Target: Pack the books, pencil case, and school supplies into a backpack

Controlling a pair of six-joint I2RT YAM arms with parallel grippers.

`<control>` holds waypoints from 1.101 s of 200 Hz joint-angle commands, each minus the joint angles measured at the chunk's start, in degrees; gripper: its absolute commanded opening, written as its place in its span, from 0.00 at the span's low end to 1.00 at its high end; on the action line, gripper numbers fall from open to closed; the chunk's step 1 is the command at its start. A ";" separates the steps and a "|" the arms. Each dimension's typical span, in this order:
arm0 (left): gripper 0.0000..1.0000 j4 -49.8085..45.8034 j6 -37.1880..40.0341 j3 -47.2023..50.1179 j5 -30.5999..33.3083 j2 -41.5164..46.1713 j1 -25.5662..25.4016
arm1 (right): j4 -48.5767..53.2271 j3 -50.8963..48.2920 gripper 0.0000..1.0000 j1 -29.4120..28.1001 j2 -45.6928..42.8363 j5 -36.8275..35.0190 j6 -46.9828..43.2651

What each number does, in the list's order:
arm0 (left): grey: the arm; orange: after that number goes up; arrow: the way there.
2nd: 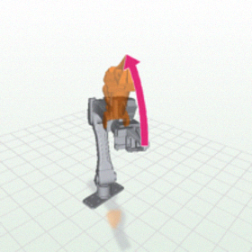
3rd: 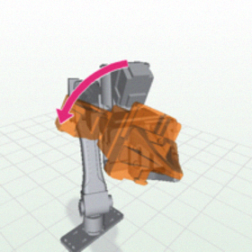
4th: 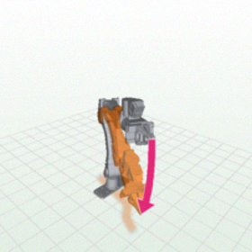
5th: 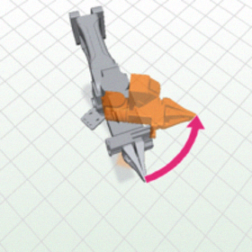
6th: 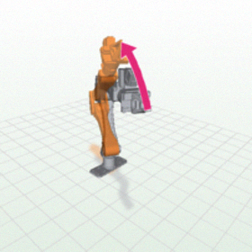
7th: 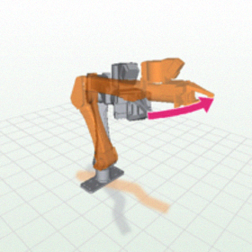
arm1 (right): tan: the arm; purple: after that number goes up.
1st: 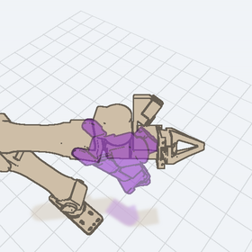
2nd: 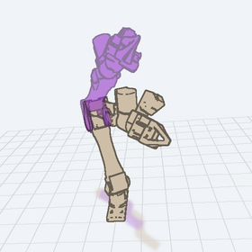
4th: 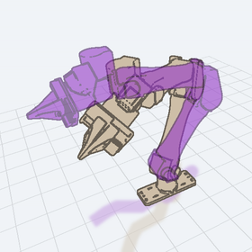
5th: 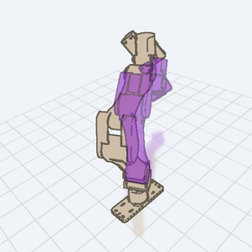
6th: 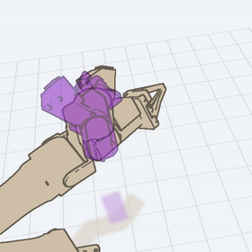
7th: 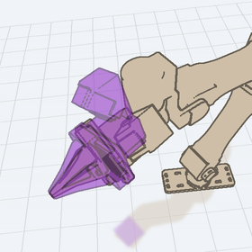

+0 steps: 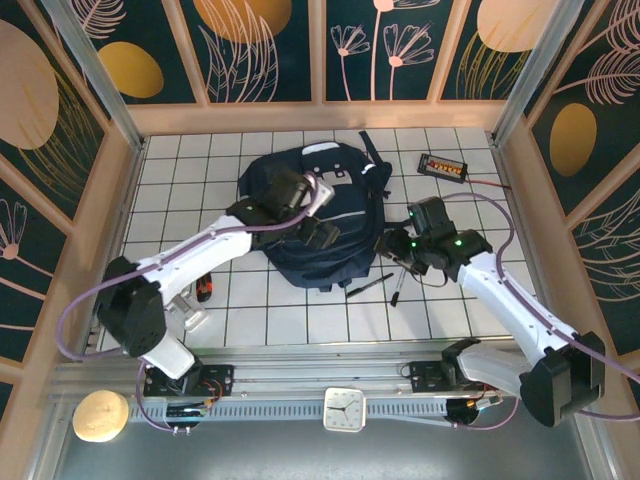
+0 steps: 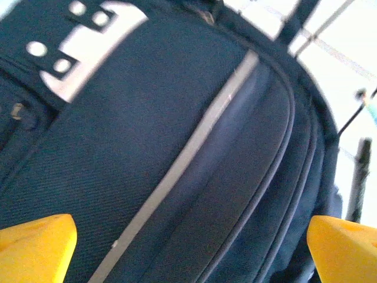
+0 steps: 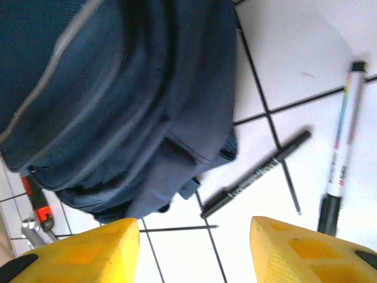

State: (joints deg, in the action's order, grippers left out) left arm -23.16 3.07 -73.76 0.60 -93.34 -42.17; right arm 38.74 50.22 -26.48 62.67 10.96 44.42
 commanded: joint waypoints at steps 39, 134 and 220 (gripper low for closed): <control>0.95 -4.67 9.34 -7.79 5.98 -10.07 -1.25 | -0.97 -2.09 0.52 0.45 -1.86 -0.40 2.07; 0.55 -3.95 6.32 -16.21 18.34 -15.94 -1.25 | -3.82 -4.83 0.51 2.38 -0.88 1.47 1.02; 0.05 -2.81 3.85 -19.47 19.70 -12.94 -0.55 | -7.57 -5.85 0.52 2.79 1.39 3.28 0.63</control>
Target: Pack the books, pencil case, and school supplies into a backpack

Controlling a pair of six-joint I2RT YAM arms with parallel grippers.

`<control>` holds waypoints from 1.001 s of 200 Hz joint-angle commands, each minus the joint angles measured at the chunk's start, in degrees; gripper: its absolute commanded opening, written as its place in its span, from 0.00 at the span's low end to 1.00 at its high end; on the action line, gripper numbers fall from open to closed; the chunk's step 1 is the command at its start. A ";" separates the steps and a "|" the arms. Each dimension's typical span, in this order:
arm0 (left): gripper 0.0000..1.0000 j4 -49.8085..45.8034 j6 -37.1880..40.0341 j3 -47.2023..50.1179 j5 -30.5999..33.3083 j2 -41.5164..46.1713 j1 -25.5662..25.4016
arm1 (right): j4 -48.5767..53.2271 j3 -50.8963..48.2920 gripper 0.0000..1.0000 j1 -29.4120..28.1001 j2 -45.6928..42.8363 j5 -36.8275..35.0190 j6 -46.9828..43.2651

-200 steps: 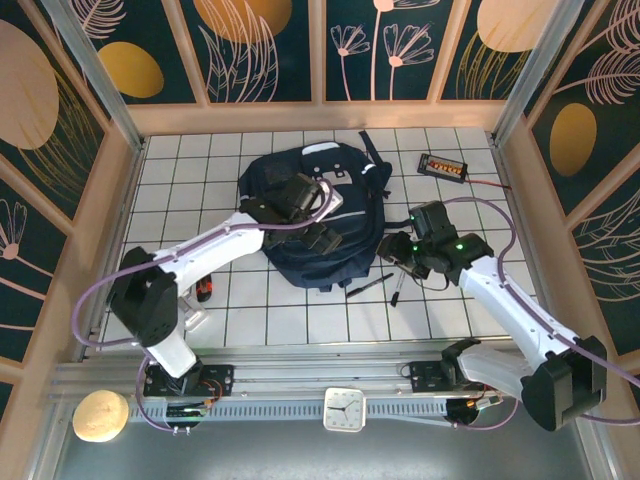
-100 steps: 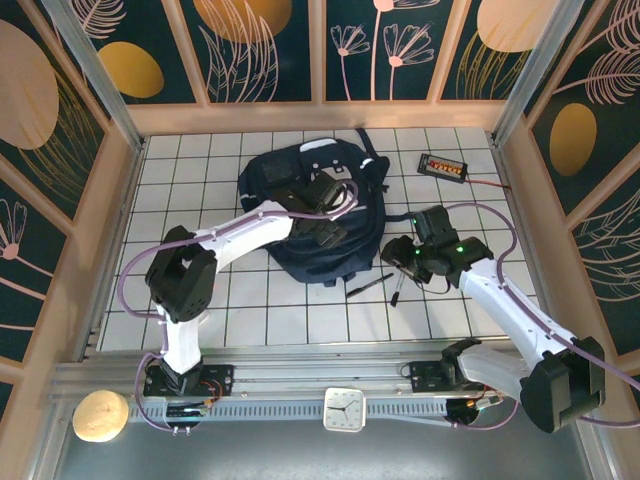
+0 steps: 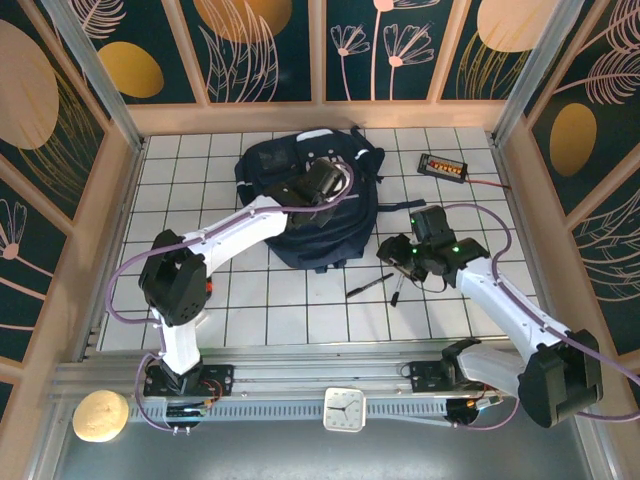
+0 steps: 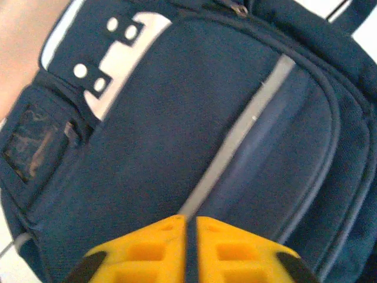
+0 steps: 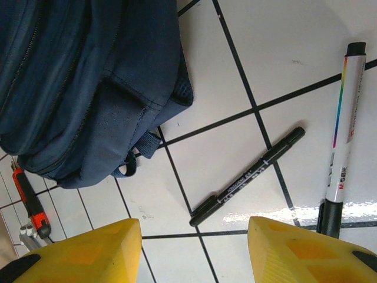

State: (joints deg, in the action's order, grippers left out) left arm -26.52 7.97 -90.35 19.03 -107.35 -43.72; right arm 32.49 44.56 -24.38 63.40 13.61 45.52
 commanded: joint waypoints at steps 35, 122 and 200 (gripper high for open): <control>0.00 -1.16 -1.07 -4.13 -3.74 0.28 1.74 | 3.81 1.95 0.56 2.44 2.68 -4.19 -4.15; 0.99 -0.57 2.92 -5.35 -11.54 -7.92 1.46 | 2.77 2.35 0.57 4.76 4.08 -2.45 -5.48; 0.69 -0.37 2.96 -7.46 -6.91 -12.26 1.55 | 0.13 3.18 0.57 5.21 7.03 -0.20 -4.99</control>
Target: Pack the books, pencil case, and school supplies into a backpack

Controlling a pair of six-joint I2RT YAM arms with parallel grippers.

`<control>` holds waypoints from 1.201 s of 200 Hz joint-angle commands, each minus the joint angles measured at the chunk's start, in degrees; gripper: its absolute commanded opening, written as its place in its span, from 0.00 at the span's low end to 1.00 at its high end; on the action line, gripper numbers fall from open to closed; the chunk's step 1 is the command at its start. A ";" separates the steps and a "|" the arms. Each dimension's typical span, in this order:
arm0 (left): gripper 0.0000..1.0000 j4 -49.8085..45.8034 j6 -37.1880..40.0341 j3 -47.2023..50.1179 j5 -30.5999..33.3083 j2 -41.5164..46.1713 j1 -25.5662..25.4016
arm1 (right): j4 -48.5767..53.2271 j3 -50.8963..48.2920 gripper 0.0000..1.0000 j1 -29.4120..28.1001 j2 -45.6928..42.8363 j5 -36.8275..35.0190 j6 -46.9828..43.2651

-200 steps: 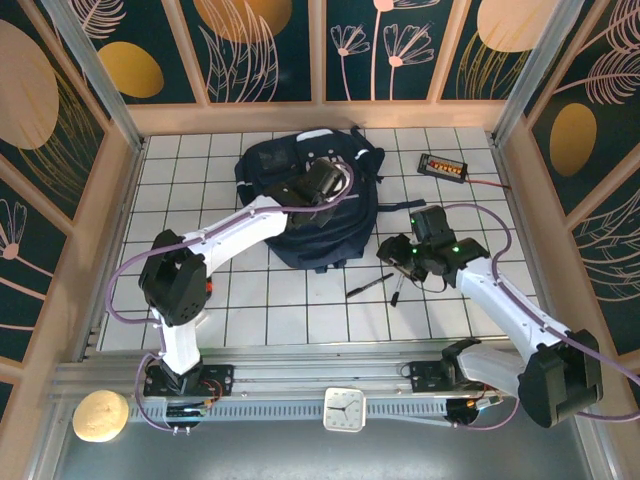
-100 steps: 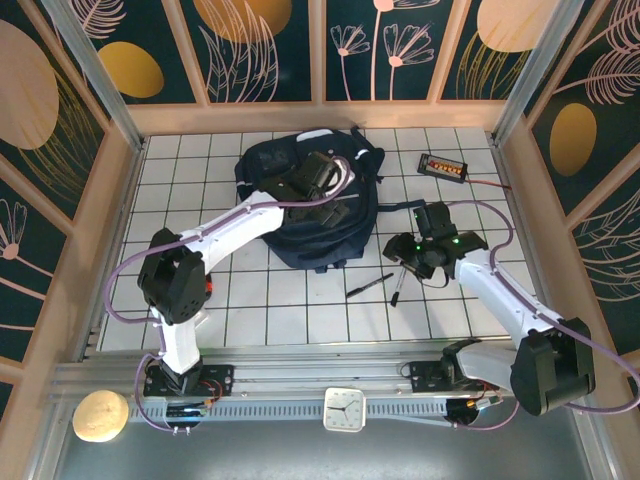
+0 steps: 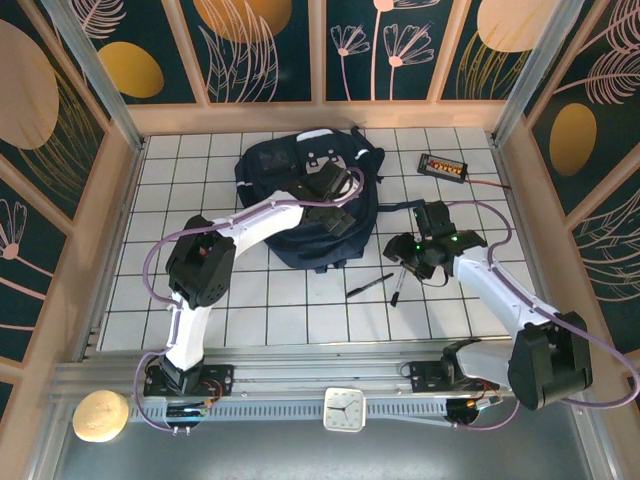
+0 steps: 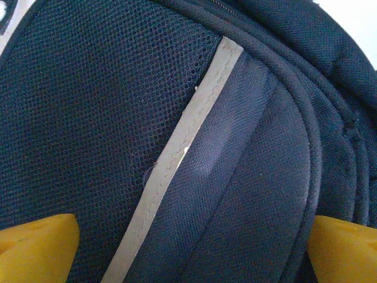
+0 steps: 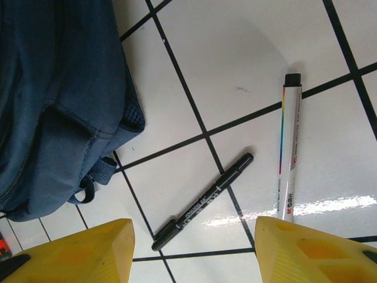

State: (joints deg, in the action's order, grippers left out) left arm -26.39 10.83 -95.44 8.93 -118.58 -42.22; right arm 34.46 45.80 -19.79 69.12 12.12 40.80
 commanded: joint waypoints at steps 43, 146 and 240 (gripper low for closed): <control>0.23 -0.27 -1.45 -4.22 2.55 0.64 1.05 | -3.57 1.83 0.56 0.53 2.24 2.55 0.46; 0.00 -4.79 -6.54 -9.81 -8.13 4.61 4.24 | 4.07 6.10 0.56 0.57 6.94 -6.77 -5.83; 0.00 -4.98 -9.20 -6.43 -13.17 9.51 4.16 | 4.83 9.64 0.47 1.85 23.89 -13.64 -11.73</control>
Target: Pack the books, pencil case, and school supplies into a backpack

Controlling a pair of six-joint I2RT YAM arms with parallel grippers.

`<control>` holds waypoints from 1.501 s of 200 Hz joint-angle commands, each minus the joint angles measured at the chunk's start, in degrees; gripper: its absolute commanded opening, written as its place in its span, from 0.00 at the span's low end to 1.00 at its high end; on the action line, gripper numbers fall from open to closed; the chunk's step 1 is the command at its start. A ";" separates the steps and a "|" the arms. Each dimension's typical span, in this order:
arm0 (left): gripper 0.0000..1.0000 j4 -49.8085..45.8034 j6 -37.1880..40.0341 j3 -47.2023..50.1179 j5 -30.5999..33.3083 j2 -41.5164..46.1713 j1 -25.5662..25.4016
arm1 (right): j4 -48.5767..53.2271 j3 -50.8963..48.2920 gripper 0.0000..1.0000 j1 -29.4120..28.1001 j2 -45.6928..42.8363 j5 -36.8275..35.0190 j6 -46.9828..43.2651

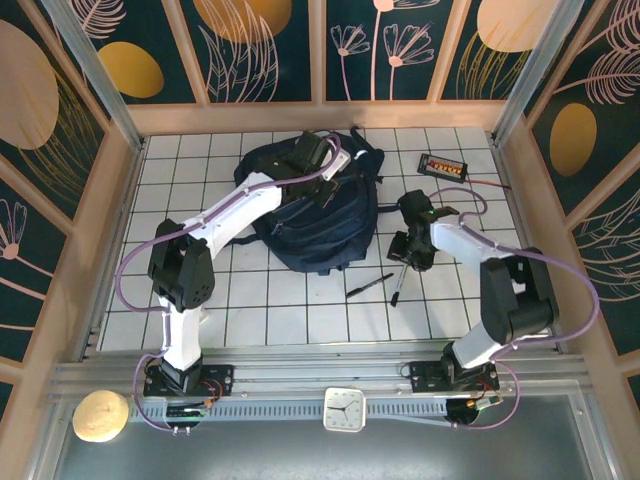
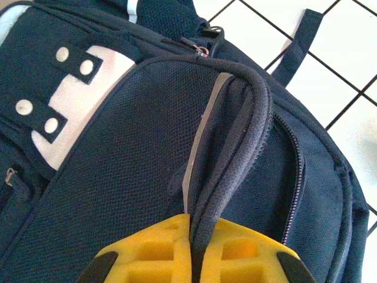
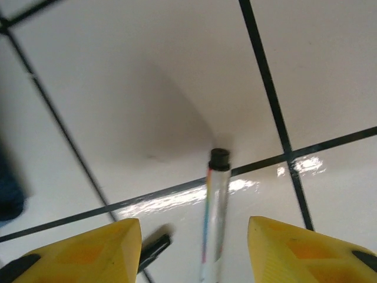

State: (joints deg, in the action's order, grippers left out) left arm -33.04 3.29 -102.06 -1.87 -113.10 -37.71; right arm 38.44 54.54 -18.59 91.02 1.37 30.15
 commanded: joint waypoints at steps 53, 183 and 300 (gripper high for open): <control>0.00 1.61 -0.98 0.62 -1.78 4.47 -0.34 | -1.83 0.39 0.37 1.73 7.27 -2.59 -1.05; 0.00 1.66 -1.24 -0.01 -1.50 5.03 -0.34 | 5.78 4.92 0.00 5.26 -1.46 -2.57 -1.93; 0.00 1.71 -13.32 -6.87 -8.93 4.01 -0.34 | -19.27 22.90 0.00 4.94 -0.51 15.77 21.37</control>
State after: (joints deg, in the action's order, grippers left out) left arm -34.83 -5.41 -104.42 -6.17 -111.68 -37.71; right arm 28.71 73.10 -11.03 85.34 15.99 45.12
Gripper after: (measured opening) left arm 0.069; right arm 0.064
